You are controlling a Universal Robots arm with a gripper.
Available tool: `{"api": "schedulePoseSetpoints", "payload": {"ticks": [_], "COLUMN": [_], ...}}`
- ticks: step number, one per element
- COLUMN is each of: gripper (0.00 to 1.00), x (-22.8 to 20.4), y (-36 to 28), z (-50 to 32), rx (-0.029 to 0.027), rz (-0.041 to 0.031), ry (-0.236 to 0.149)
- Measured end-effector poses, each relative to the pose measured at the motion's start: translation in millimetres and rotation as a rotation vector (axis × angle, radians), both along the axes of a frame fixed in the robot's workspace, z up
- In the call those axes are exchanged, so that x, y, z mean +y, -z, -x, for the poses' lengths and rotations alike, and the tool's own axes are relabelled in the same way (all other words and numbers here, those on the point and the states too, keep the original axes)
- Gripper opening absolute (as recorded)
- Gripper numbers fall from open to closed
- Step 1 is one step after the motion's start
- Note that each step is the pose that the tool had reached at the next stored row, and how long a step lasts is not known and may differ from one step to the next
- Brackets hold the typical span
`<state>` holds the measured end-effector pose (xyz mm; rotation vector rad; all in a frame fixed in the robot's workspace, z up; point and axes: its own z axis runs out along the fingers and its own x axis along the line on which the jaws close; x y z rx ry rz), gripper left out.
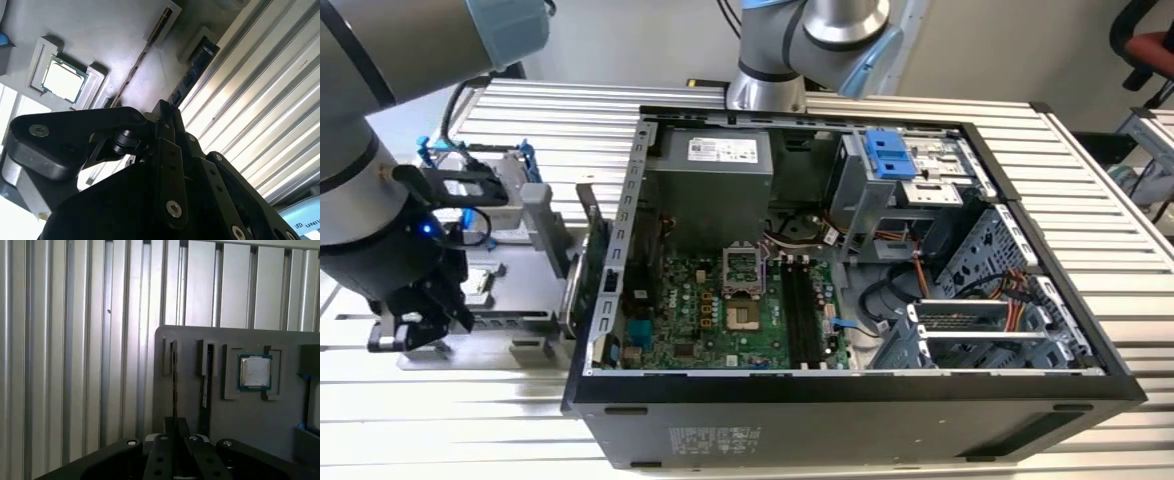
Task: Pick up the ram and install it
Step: 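Pick up the ram and move it above insertion slot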
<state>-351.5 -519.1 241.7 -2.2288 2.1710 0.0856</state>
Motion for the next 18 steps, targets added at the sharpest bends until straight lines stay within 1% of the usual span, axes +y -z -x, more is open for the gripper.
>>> {"api": "schedulePoseSetpoints", "payload": {"ticks": [2,3,11,16,18], "gripper": [0.00,0.00,0.00,0.00,0.00], "x": [0.0,0.0,0.0,0.1,0.0], "y": [-8.4,-10.3,-11.0,-11.9,-13.6], "z": [0.0,0.0,0.0,0.1,0.0], "rx": [-0.0002,-0.0001,-0.0007,0.0015,0.0019], "rz": [-0.0002,-0.0001,-0.0001,0.0000,0.0002], "ry": [0.000,0.000,0.001,0.028,0.031]}}
